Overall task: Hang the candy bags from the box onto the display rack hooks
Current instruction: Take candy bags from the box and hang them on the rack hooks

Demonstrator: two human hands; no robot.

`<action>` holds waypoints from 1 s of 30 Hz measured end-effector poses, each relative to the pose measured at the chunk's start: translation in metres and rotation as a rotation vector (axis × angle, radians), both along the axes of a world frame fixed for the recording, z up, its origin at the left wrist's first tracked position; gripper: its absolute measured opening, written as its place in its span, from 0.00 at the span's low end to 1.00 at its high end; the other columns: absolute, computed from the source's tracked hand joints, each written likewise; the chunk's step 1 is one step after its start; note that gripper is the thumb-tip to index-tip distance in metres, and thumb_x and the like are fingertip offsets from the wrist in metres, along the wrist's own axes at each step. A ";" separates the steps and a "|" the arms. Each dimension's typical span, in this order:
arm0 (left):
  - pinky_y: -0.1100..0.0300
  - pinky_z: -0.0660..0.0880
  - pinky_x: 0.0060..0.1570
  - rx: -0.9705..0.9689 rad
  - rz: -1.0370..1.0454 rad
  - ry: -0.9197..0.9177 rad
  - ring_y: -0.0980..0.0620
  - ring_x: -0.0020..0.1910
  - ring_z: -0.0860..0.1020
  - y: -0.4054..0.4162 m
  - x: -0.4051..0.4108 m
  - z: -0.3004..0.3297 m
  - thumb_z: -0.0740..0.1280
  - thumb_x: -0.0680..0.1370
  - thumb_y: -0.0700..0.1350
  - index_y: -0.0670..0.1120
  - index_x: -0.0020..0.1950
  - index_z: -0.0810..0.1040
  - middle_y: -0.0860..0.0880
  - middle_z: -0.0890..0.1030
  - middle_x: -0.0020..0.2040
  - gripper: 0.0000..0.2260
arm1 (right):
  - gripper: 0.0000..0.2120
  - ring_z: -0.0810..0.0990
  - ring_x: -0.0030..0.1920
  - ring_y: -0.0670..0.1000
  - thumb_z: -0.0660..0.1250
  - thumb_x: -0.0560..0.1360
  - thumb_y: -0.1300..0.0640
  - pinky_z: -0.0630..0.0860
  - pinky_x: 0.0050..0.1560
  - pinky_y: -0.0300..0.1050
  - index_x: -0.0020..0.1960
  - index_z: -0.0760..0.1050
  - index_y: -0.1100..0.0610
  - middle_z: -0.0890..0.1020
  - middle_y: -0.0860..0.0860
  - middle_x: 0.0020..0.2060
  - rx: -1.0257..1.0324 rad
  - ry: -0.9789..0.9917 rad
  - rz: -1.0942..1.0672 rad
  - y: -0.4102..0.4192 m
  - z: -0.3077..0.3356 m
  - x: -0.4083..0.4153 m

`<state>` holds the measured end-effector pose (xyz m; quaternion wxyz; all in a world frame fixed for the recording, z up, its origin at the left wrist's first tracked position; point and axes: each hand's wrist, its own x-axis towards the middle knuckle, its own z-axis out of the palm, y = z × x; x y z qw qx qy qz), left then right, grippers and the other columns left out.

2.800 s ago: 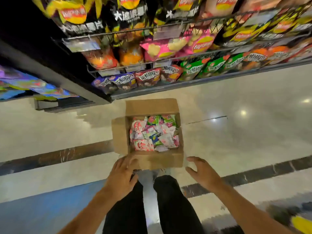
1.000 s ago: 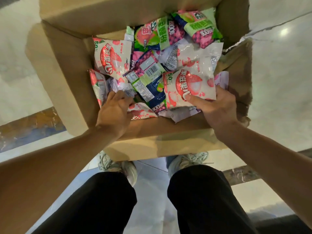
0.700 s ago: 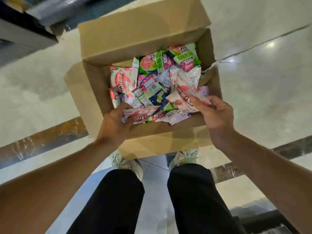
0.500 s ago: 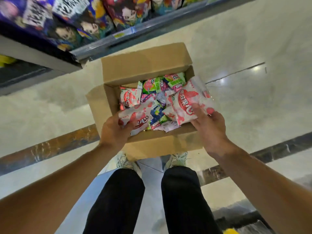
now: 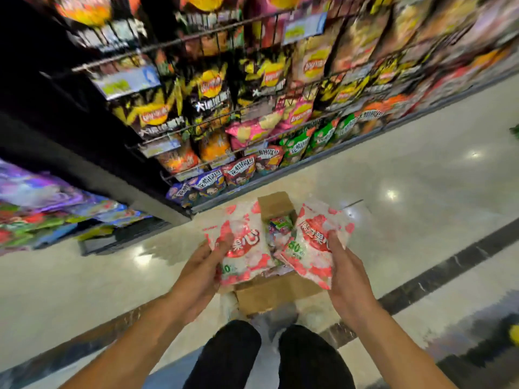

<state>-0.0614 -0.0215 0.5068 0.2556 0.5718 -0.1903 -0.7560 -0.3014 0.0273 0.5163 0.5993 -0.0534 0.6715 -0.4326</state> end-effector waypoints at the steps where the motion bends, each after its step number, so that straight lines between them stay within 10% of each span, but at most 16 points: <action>1: 0.34 0.73 0.64 -0.016 -0.012 0.008 0.41 0.62 0.81 0.005 0.008 0.023 0.66 0.80 0.52 0.45 0.67 0.78 0.43 0.82 0.63 0.18 | 0.23 0.85 0.56 0.56 0.65 0.78 0.42 0.80 0.59 0.55 0.65 0.78 0.57 0.86 0.55 0.56 -0.015 -0.015 -0.009 0.007 0.025 0.005; 15: 0.41 0.78 0.59 -0.314 0.032 -0.144 0.43 0.57 0.83 0.112 0.071 0.195 0.72 0.75 0.37 0.48 0.67 0.75 0.46 0.85 0.58 0.21 | 0.19 0.83 0.60 0.59 0.68 0.78 0.52 0.74 0.66 0.63 0.68 0.75 0.58 0.84 0.57 0.59 -0.267 -0.148 0.265 0.073 0.187 0.062; 30: 0.42 0.82 0.52 -0.599 0.335 -0.348 0.46 0.55 0.84 0.194 0.216 0.295 0.76 0.72 0.40 0.52 0.67 0.73 0.50 0.85 0.57 0.26 | 0.13 0.88 0.46 0.53 0.72 0.75 0.51 0.84 0.44 0.47 0.58 0.79 0.53 0.88 0.51 0.47 -0.623 0.117 0.572 0.073 0.288 0.210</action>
